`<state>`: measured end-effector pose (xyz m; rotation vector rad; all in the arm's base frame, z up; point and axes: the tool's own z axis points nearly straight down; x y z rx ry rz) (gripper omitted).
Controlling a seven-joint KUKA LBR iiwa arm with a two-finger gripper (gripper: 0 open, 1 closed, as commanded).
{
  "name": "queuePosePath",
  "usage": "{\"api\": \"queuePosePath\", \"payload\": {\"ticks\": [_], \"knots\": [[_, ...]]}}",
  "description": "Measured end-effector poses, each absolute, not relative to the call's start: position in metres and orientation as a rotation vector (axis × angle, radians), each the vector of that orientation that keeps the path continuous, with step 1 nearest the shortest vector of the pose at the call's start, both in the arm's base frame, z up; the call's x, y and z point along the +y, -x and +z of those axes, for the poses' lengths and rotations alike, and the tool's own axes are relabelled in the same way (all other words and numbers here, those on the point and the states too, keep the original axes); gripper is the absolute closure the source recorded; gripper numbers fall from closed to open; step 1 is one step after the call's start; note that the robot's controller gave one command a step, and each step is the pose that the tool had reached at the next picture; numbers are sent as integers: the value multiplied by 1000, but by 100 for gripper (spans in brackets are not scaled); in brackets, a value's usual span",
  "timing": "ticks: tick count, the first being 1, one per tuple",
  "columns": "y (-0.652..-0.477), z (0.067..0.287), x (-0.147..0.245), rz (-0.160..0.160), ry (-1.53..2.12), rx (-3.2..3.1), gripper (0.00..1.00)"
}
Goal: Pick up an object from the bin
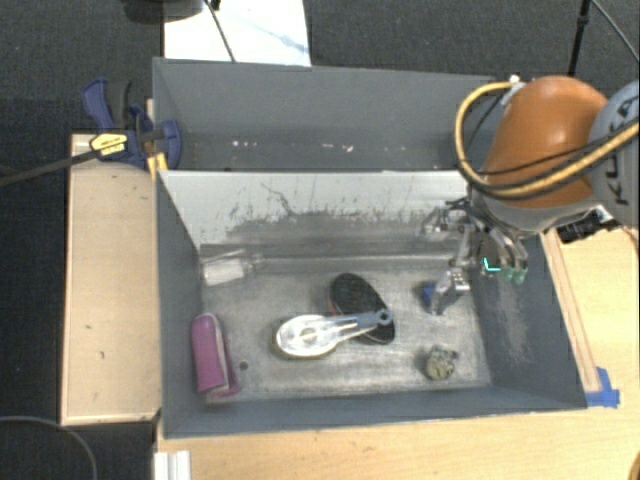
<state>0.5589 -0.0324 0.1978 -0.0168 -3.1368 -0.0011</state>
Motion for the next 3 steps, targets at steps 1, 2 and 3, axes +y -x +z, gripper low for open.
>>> {"api": "queuePosePath", "payload": {"ticks": [1, 2, 3], "knots": [[-578, 349, -68, 6, -487, -3116, 0], [-565, 160, -23, -5, -555, -3087, 0], [-539, 74, 59, 2, -954, -2998, 0]]}}
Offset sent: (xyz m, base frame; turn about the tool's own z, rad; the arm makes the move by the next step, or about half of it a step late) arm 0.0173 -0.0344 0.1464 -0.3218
